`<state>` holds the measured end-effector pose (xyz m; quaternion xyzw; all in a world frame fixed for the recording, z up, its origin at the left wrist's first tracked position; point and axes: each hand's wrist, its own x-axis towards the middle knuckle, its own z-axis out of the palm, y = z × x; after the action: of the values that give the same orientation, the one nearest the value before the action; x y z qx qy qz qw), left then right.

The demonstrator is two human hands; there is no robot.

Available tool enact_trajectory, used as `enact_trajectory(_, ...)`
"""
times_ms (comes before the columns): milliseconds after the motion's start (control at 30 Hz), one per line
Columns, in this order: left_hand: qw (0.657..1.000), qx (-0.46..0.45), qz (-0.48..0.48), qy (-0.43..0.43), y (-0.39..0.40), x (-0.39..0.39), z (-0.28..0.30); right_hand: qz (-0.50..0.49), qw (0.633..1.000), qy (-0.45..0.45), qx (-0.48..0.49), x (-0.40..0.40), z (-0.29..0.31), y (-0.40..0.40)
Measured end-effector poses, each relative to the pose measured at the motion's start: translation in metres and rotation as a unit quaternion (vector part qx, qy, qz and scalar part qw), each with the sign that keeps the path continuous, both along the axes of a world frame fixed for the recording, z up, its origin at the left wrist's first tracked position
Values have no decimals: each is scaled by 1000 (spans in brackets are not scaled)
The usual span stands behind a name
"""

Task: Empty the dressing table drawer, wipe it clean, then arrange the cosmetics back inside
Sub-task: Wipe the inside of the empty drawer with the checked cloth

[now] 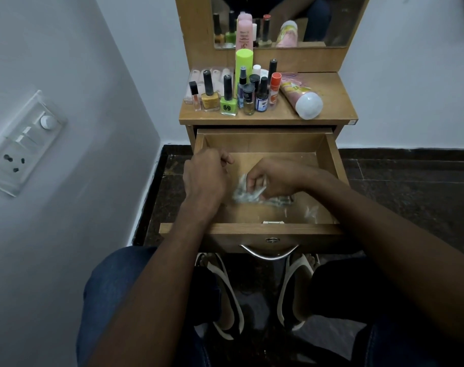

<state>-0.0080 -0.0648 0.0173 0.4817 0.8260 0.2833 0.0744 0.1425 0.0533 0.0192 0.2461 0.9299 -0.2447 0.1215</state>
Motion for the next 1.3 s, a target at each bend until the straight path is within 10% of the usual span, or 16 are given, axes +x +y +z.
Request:
enact_trajectory(400,999,-19,-45,-15,8,6,-8,-31,988,-134,-71,29,13,0)
enact_trajectory(533,994,-56,-88,-39,9,9,-12,-108,984,-66,128,38,21,10)
enact_trajectory(700,989,-83,-114,-41,9,12,-14,-69,979,-191,-5,40,21,0)
enact_trajectory(867,990,-80,-113,-32,8,9,-19,-93,970,-171,148,45,26,1)
enact_trajectory(1300,989,-73,-123,-25,4,17,-19,-66,968,-239,25,51,18,-8)
